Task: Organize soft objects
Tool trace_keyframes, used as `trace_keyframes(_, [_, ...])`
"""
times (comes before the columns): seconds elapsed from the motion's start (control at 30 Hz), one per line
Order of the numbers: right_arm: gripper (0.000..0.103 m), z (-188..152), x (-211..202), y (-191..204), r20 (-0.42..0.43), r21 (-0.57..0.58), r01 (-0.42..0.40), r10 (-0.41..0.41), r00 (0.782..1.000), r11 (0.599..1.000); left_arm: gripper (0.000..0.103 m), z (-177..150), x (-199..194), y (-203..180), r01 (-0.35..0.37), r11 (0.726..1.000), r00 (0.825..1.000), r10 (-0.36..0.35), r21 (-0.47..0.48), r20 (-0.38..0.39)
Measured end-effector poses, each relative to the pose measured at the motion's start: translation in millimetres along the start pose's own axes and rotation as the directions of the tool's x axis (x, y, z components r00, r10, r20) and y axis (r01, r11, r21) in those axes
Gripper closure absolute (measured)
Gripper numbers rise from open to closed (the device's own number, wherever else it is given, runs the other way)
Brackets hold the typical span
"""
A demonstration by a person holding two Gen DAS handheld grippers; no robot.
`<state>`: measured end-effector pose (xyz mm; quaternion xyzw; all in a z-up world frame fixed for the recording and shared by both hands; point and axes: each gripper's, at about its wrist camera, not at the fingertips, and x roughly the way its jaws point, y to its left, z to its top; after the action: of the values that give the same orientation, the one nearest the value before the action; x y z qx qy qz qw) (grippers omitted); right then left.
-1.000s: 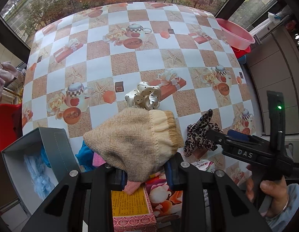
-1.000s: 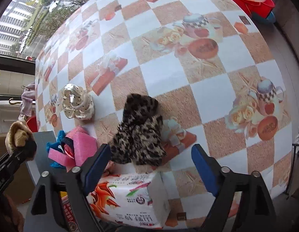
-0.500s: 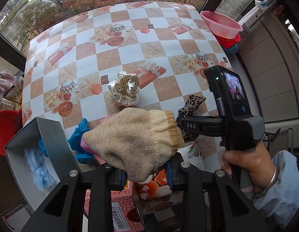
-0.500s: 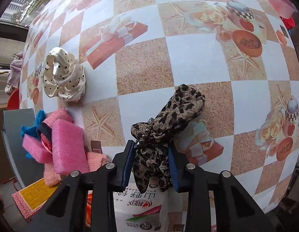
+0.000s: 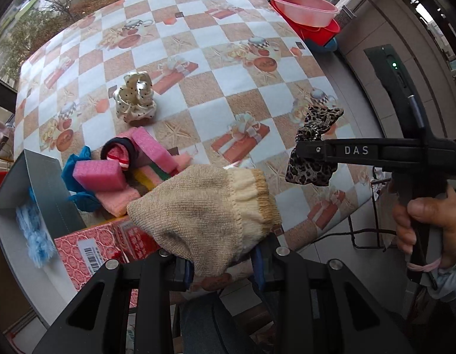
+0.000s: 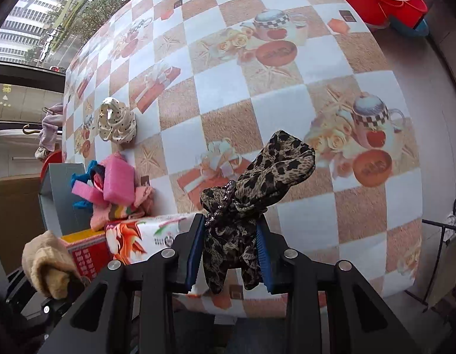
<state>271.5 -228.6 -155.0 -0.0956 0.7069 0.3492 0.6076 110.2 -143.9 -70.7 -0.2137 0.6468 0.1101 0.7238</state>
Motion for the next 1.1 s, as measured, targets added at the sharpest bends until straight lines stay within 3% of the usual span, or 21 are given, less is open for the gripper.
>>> trace_keyframes(0.23, [0.068, -62.3, -14.8, 3.9, 0.003, 0.037, 0.004, -0.004, 1.0, 0.999, 0.07, -33.6, 1.7, -3.5, 0.071, 0.98, 0.997, -0.063, 0.184, -0.047])
trace_keyframes(0.47, [0.068, -122.0, -7.8, 47.1, 0.016, 0.121, -0.017, 0.015, 1.0, 0.993, 0.07, -75.6, -20.0, 23.2, 0.104, 0.953, 0.995, -0.103, 0.286, -0.018])
trace_keyframes(0.77, [0.068, -156.2, -6.8, 97.8, 0.035, 0.113, -0.02, 0.016, 0.999, 0.993, 0.07, -110.1, -50.3, 70.0, 0.08, 0.964, 0.991, -0.105, 0.254, 0.088])
trace_keyframes(1.1, [0.068, -170.0, -11.5, 151.9, 0.047, -0.026, -0.009, 0.01, 0.999, 1.0, 0.07, -129.8, -64.7, 116.5, 0.073, 0.99, 0.981, -0.094, 0.124, 0.172])
